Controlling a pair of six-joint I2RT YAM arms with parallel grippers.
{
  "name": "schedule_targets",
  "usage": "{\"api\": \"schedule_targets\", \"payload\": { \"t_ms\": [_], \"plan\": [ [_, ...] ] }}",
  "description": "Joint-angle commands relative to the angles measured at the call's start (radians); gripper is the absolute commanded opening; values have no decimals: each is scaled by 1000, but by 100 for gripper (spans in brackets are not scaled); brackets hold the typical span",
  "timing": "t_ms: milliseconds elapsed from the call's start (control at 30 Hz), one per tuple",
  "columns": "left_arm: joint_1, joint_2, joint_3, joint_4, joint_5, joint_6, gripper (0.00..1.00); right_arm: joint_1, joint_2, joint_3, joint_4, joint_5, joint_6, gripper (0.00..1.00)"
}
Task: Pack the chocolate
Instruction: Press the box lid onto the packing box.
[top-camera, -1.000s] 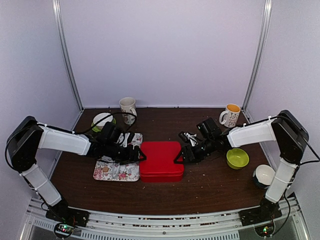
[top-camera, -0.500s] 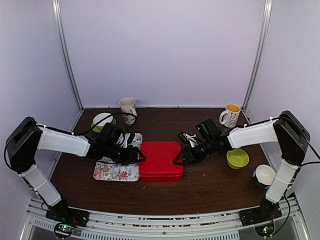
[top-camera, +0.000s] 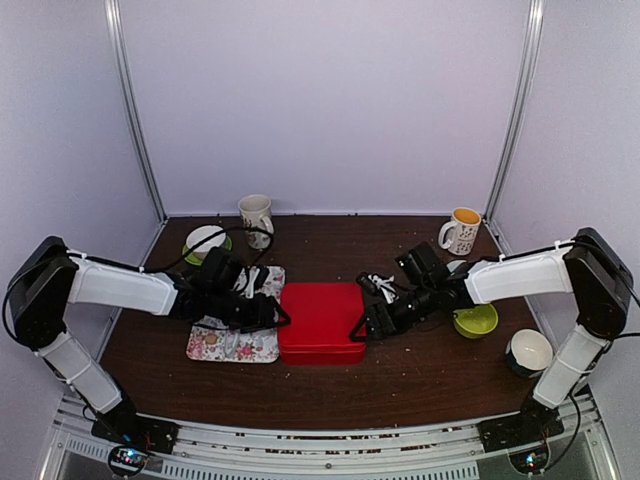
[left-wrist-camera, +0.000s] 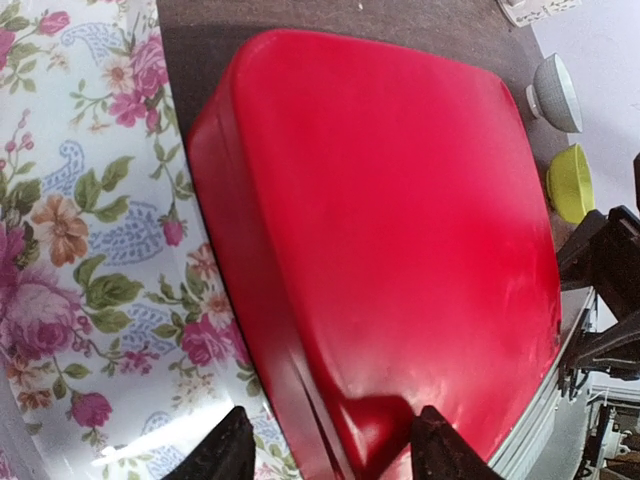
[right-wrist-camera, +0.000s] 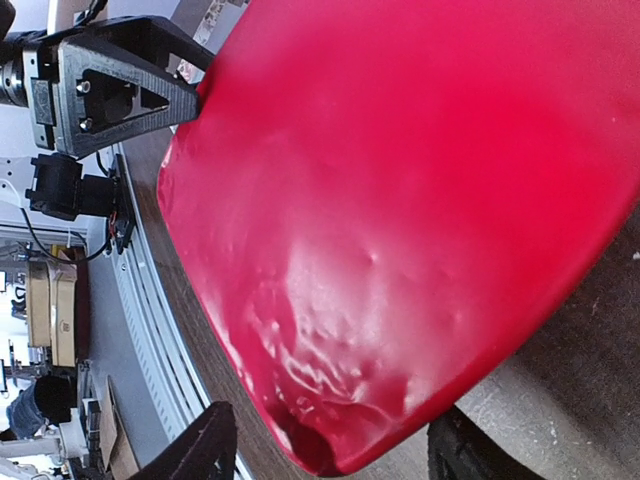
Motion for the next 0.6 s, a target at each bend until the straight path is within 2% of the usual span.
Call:
{"api": "schedule_targets", "payload": {
  "t_ms": [0,100,267,567],
  "plan": [
    [-16,-34,-25,-93,-20,22,58,5,-9,-30,24,-21,25,63],
    [-16,-58,-36,-87,11,11,60,6,15,-30,27,-19,28,58],
    [-18,-79,-65,-77,82,-3,62,13,31,-33,25,-16,27,55],
    [-28,-81,-88,-71,123,-15,62,16,33,-51,8,-13,19,51]
  ]
}}
